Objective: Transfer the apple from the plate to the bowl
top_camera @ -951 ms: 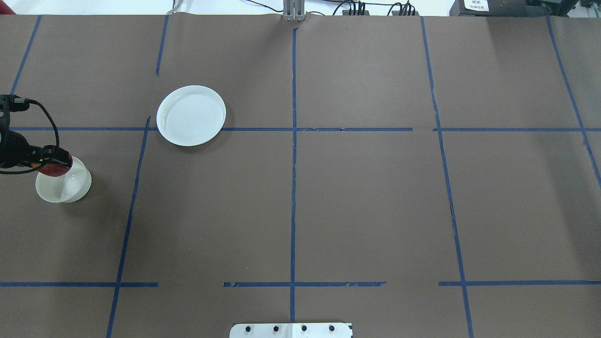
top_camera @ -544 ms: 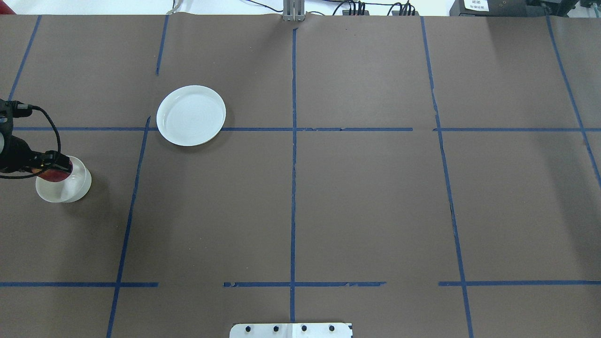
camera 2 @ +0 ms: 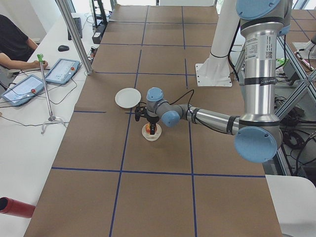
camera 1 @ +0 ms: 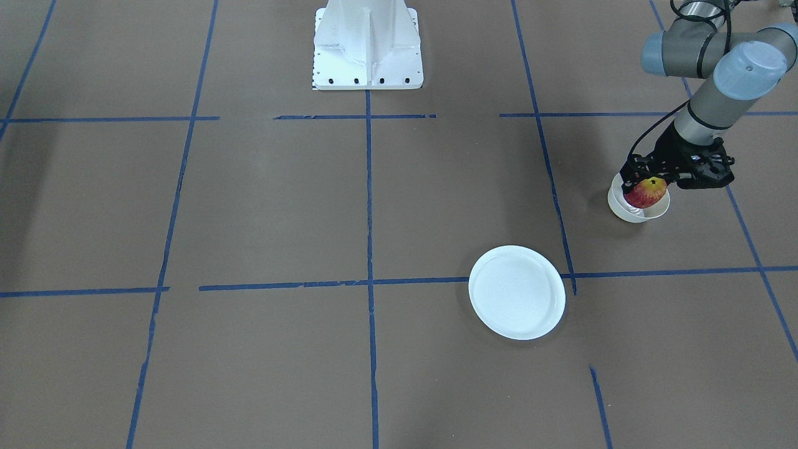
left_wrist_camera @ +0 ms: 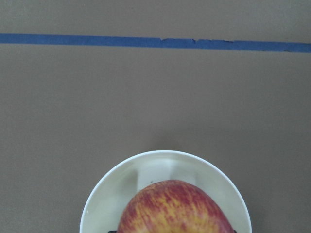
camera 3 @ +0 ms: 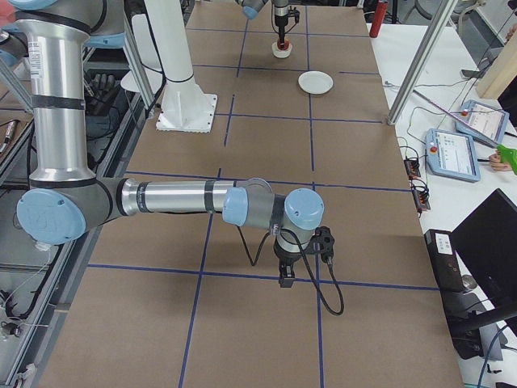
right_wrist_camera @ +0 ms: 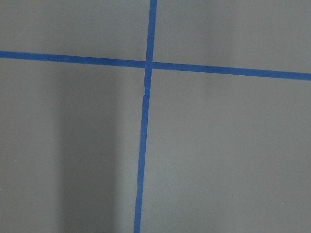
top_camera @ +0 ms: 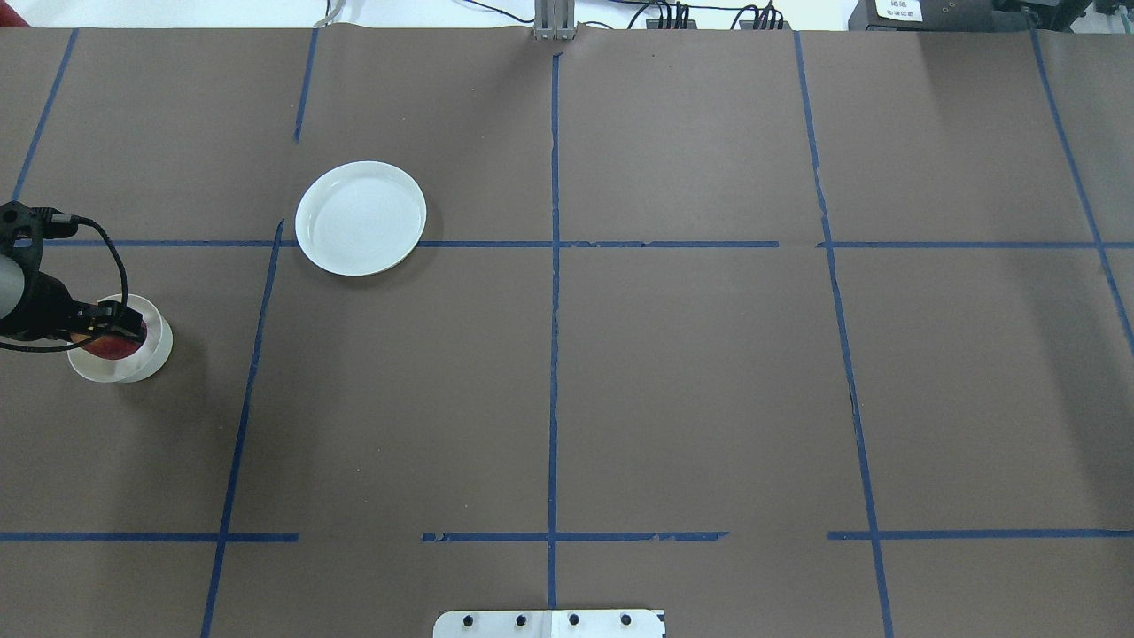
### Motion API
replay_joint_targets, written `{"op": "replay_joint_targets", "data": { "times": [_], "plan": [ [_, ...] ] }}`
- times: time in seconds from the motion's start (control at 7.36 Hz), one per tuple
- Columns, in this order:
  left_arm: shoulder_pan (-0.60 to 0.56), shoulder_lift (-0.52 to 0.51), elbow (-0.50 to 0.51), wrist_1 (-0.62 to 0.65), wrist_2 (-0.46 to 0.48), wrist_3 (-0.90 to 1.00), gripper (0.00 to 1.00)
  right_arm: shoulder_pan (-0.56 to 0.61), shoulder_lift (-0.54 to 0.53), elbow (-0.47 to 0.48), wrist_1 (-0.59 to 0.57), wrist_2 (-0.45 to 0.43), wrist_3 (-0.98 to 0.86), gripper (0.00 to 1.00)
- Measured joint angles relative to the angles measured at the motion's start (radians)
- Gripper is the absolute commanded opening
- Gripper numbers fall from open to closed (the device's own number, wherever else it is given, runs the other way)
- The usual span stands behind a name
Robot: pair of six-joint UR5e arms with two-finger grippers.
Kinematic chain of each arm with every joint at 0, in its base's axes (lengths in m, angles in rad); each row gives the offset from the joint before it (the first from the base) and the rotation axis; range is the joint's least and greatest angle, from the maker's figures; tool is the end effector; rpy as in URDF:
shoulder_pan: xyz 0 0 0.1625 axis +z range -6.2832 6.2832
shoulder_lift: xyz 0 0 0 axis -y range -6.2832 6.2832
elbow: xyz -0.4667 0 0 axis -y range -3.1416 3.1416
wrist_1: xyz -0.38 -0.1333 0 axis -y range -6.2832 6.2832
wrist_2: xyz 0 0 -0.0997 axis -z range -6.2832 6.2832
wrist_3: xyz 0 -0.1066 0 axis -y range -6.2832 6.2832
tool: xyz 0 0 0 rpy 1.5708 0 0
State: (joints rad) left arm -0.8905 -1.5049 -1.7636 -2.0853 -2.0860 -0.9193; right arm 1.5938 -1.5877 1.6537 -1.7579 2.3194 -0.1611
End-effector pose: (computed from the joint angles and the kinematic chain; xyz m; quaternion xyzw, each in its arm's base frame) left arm 0.2401 -0.4252 0.5948 0.0390 0.3871 -0.0297 0.9207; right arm 0.0713 -0.4593 0.6936 -0.0225 -0.3686 -0.0420 0.9284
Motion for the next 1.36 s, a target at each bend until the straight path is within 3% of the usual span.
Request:
{"op": "replay_joint_targets", "data": {
  "times": [0.14, 0.95, 1.36],
  "plan": [
    [0.001, 0.0, 0.002, 0.0, 0.0, 0.001, 1.0, 0.0, 0.0, 0.0, 0.0, 0.0, 0.0, 1.0],
    [-0.009, 0.001, -0.043, 0.014, 0.0, 0.014, 1.0, 0.0, 0.0, 0.0, 0.0, 0.0, 0.0, 1.0],
    [-0.086, -0.068, -0.131, 0.188, 0.0, 0.212, 1.0, 0.0, 0.0, 0.0, 0.0, 0.0, 0.0, 1.0]
  ]
}}
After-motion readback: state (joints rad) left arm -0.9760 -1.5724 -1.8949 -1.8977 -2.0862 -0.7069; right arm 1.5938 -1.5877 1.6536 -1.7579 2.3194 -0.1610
